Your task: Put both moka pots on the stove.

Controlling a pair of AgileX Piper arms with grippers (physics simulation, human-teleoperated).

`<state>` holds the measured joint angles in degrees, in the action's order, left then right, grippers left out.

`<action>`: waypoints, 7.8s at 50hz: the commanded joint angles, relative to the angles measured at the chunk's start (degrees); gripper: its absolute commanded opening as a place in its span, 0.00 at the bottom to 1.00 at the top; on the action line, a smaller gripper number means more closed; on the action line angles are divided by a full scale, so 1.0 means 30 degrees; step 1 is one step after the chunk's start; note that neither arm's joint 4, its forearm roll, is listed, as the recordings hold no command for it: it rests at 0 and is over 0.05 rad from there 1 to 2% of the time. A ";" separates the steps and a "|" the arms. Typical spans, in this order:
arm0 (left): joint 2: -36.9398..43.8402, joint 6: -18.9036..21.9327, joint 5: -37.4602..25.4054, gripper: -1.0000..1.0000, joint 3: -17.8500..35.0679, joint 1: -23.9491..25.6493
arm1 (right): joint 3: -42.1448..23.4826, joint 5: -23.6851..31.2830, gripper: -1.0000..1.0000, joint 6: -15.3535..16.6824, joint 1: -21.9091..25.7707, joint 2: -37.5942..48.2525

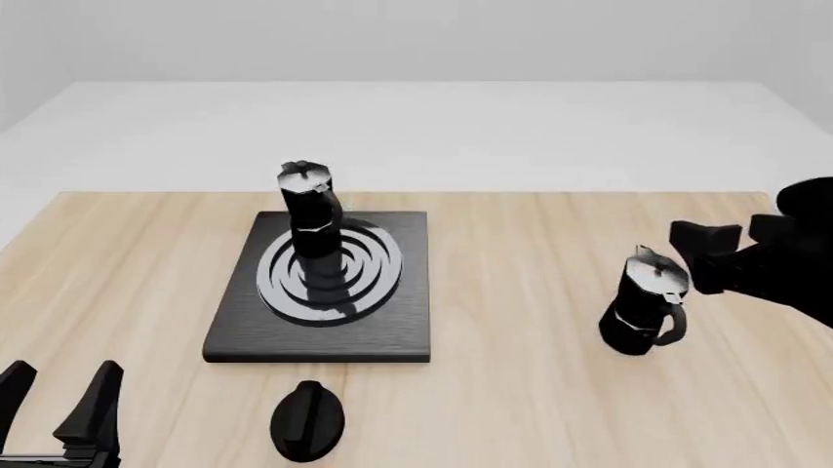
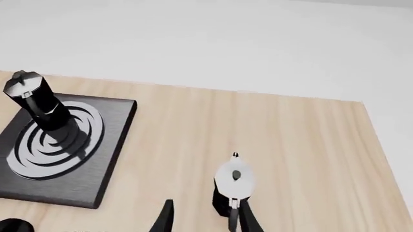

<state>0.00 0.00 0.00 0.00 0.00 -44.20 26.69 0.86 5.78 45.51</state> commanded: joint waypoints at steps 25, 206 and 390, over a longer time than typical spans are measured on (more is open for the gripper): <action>0.0000 0.0000 0.0000 1.00 0.0000 0.0000 | 0.0741 -0.1084 1.00 0.0569 -0.2436 0.2638; 0.0000 0.0000 0.0000 1.00 0.0000 0.0000 | 0.5515 -0.9422 0.00 0.1969 -0.2876 0.7338; 0.0000 0.0000 0.0000 1.00 0.0000 0.0000 | -0.9422 -0.5580 0.00 0.1800 1.4662 1.5792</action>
<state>0.00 0.00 0.00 0.00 0.00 -69.51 10.41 7.10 49.63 92.78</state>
